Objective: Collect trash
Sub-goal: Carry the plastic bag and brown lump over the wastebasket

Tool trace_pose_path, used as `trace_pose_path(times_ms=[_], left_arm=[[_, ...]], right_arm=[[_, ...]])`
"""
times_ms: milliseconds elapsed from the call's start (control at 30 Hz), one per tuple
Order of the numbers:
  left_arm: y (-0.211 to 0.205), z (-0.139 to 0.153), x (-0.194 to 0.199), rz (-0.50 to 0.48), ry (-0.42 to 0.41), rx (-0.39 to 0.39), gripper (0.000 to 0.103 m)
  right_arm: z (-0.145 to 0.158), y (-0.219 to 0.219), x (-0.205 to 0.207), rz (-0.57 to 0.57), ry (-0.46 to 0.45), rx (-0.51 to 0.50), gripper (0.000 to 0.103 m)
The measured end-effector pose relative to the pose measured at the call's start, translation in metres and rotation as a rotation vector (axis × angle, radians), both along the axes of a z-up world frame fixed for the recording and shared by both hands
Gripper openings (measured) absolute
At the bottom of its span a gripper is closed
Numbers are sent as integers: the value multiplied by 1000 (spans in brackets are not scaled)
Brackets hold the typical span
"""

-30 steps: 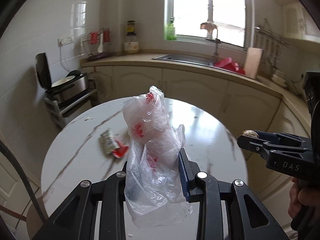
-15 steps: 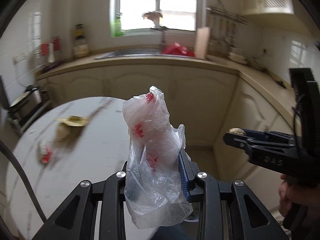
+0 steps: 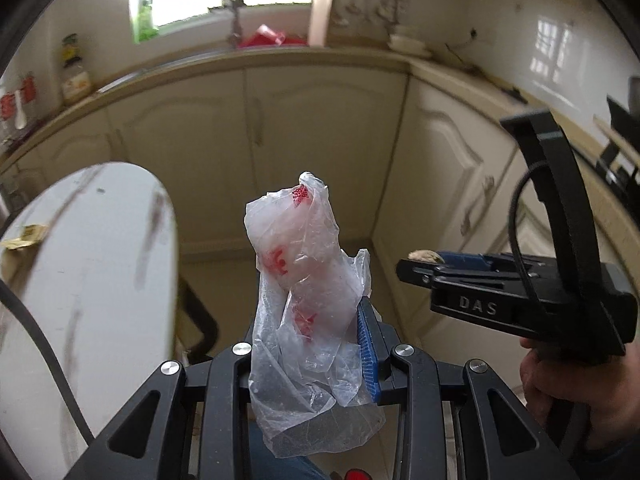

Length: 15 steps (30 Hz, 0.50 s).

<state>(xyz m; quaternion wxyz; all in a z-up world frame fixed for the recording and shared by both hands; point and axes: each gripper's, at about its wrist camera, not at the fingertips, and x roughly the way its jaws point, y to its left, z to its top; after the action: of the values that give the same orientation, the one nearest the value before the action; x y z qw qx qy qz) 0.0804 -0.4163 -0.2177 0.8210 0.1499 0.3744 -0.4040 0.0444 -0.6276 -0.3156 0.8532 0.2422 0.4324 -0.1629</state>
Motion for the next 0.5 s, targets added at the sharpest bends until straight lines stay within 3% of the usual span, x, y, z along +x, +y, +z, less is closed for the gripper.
trace_pose_path(times_ms=[500], left_arm=[[-77, -102, 57, -93, 233, 193, 29]], right_arm=[[-127, -37, -4, -80, 197, 195, 45]])
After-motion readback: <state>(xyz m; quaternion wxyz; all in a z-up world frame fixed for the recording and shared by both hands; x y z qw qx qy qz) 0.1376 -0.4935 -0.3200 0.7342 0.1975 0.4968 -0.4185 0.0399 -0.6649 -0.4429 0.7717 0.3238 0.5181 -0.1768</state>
